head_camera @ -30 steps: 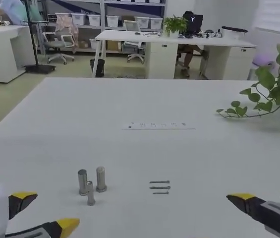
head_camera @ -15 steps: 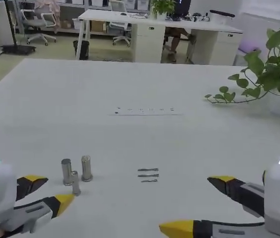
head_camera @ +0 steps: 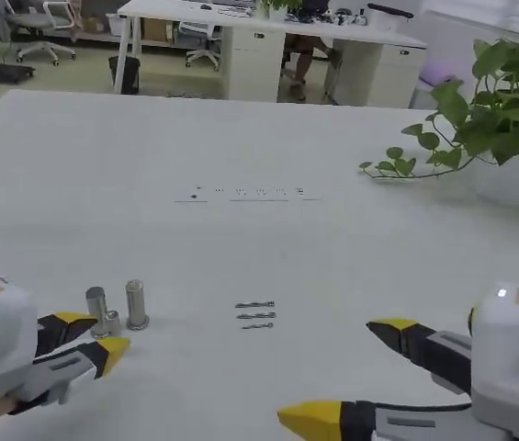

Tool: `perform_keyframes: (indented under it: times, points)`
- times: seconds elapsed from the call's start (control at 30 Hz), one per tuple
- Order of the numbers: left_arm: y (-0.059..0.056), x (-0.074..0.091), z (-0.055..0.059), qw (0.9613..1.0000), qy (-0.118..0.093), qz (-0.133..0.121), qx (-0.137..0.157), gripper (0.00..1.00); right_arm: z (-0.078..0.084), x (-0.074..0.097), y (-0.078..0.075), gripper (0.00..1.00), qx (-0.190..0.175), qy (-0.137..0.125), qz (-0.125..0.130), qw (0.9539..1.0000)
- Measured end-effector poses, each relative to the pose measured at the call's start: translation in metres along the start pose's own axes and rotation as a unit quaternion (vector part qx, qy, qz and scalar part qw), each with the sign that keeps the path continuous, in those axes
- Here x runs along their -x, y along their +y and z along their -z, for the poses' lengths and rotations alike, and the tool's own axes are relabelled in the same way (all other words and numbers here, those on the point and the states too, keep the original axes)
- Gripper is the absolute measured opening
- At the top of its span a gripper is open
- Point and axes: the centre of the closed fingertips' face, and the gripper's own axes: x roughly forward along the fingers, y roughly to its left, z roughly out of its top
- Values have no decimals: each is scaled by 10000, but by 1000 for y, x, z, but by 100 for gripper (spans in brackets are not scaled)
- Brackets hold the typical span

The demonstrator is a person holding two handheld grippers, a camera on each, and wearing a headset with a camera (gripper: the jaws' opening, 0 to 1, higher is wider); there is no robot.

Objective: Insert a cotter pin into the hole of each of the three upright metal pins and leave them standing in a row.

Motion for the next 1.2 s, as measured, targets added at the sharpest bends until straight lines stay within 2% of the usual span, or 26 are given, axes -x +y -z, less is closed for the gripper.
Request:
perform_keyframes:
  times: [0.53,0.87,1.03,1.2]
  points:
    - [2,-11,4,9999,33,77,84,8,1,-8,-3,93,-42,63,-22,10000]
    - [1,-14,3,9999,-3,154,37,7,3,-11,-8,93,-62,96,-43,9999]
    - [-7,-16,1,9991,-45,412,-1,7,3,-12,-8,93,-69,90,-81,9999]
    - [-25,-13,0,9971,-66,733,-208,7,2,-13,-8,93,-71,82,-113,9999]
